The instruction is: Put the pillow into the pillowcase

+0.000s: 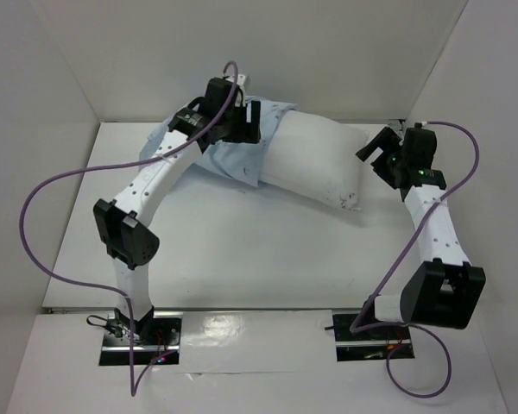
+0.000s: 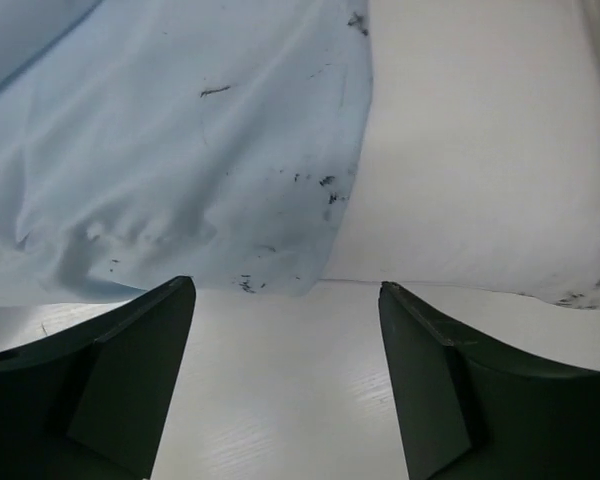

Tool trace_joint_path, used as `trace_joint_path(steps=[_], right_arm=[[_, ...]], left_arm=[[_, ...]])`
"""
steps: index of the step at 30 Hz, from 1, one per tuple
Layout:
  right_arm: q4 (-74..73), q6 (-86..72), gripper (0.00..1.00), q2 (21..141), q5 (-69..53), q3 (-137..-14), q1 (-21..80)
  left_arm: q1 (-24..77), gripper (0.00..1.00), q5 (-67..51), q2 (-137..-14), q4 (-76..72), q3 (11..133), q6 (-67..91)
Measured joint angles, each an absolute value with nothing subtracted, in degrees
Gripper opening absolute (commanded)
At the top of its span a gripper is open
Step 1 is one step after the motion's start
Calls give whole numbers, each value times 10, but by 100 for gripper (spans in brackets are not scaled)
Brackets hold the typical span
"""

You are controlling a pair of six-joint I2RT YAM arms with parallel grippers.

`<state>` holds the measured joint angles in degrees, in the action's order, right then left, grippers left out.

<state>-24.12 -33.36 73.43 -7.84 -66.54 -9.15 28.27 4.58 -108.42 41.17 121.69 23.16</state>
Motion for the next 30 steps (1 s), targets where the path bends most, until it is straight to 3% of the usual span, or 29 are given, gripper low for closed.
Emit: trace_joint_path(steps=[9, 20, 23, 24, 28, 29, 30], right_arm=[[-247, -314, 100, 802, -98, -642, -91], [-235, -312, 100, 830, -122, -641, -90], [-233, -313, 100, 839, -126, -636, -89], [-233, -313, 100, 840, -127, -633, -89], [-227, -316, 100, 844, -129, -632, -86], [-224, -317, 100, 847, -130, -632, -85], [-219, -319, 100, 852, -132, -632, -84]], left_arm=[[325, 88, 130, -1151, 451, 1226, 224], [348, 89, 195, -1256, 435, 1351, 211], [350, 84, 212, -1286, 433, 1366, 202], [350, 81, 220, -1294, 432, 1366, 197], [350, 52, 257, -1304, 434, 1366, 193], [350, 38, 264, -1304, 433, 1366, 190], [350, 30, 271, -1304, 431, 1366, 189]])
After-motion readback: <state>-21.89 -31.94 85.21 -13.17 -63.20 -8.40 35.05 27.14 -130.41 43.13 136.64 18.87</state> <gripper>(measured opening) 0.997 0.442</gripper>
